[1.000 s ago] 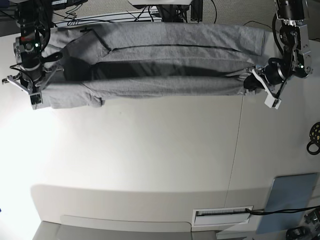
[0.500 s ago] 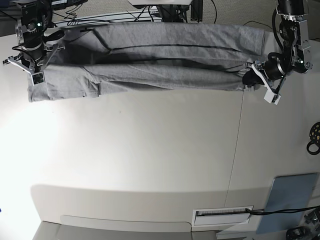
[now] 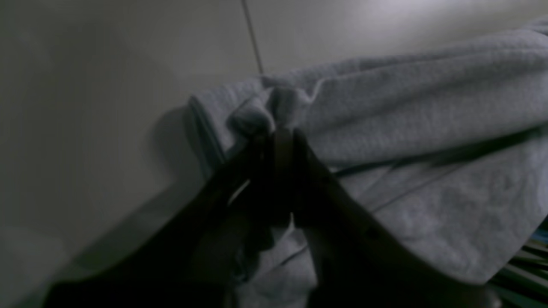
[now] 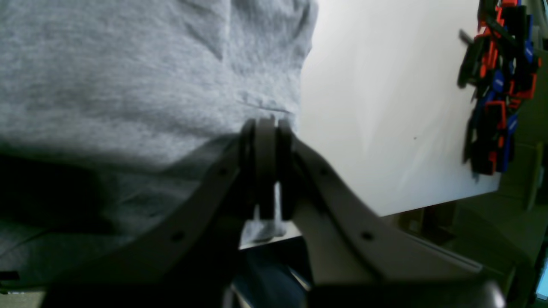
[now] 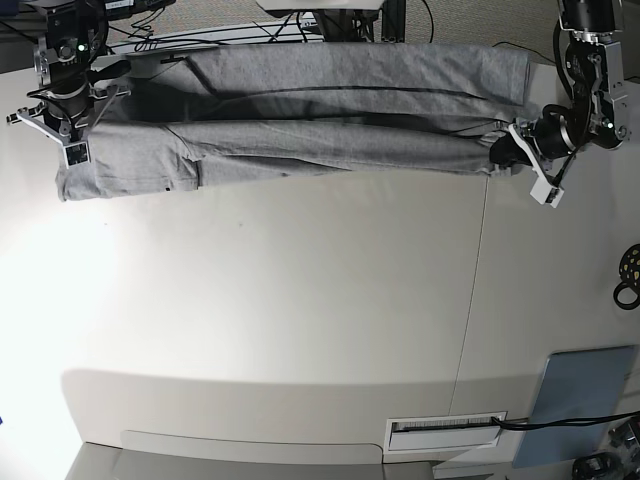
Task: Fold the T-shirt properly
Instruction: 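Fold the lifted edge over onto the first fold with both grippers, then release and regrasp the folded hem end with the left gripper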
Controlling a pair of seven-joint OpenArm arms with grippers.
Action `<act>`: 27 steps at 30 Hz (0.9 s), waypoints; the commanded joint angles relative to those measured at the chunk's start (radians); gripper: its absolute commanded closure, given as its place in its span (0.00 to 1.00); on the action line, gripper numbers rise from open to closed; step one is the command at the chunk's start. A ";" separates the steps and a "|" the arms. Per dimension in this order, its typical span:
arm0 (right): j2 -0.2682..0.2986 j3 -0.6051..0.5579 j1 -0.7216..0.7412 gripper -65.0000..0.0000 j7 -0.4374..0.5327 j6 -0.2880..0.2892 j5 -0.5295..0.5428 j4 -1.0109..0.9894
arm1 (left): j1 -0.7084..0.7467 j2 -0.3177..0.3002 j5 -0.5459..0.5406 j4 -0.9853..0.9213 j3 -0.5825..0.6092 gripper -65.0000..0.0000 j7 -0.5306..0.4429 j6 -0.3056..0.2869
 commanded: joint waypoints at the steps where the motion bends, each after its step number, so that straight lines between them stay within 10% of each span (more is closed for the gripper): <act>1: 0.013 0.012 -0.003 1.00 0.008 -0.014 -0.024 0.016 | -0.003 -0.036 0.003 0.023 -0.009 1.00 0.003 0.007; 27: 0.013 0.012 -0.003 1.00 -0.015 -0.013 -0.025 0.016 | 0.040 -0.060 -0.019 0.194 -0.009 1.00 0.170 0.014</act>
